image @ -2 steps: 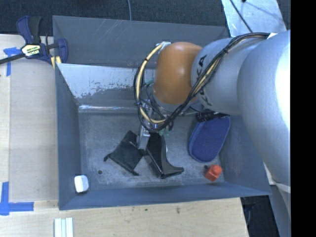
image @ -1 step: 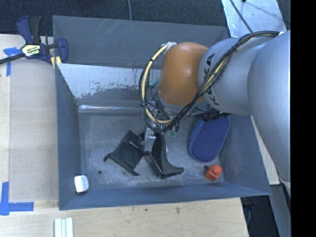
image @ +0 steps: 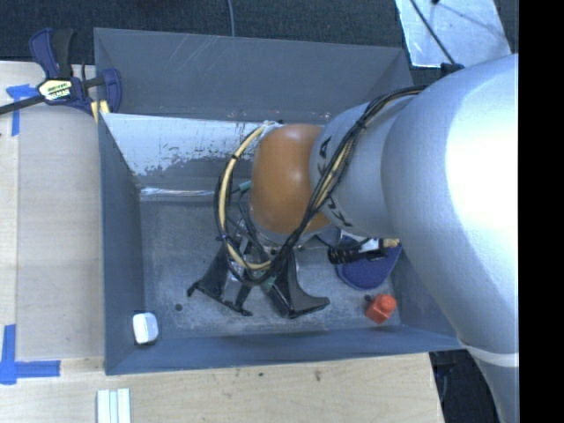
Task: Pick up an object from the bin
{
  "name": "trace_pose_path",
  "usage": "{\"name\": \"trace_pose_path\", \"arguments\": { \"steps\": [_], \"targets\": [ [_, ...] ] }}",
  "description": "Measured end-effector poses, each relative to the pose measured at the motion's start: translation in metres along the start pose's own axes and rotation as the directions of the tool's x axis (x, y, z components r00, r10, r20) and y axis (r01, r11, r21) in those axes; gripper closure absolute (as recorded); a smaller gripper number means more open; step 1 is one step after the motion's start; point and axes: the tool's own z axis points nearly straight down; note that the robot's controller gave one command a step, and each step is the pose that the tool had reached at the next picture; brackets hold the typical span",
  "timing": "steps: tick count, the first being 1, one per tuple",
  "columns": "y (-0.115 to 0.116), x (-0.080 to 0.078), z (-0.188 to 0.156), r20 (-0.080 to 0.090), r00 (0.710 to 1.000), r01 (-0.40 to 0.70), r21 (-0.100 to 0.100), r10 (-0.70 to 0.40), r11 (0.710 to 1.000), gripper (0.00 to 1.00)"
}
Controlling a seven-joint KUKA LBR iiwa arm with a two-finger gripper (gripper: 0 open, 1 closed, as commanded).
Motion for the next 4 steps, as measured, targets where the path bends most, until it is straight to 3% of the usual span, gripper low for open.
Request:
{"name": "trace_pose_path", "arguments": {
  "steps": [1,2,3,4],
  "targets": [
    [0.0,-0.001,-0.001,0.002,1.0,0.0,0.0,0.0,1.0,0.0],
    [0.001,-0.002,-0.002,0.006,1.0,0.0,-0.004,0.0,1.0,1.0],
    [0.002,-0.005,-0.108,0.009,1.0,0.002,-0.003,-0.002,1.0,1.0],
    [0.001,-0.007,-0.126,0.005,1.0,0.004,-0.001,-0.004,1.0,1.0]
  ]
}}
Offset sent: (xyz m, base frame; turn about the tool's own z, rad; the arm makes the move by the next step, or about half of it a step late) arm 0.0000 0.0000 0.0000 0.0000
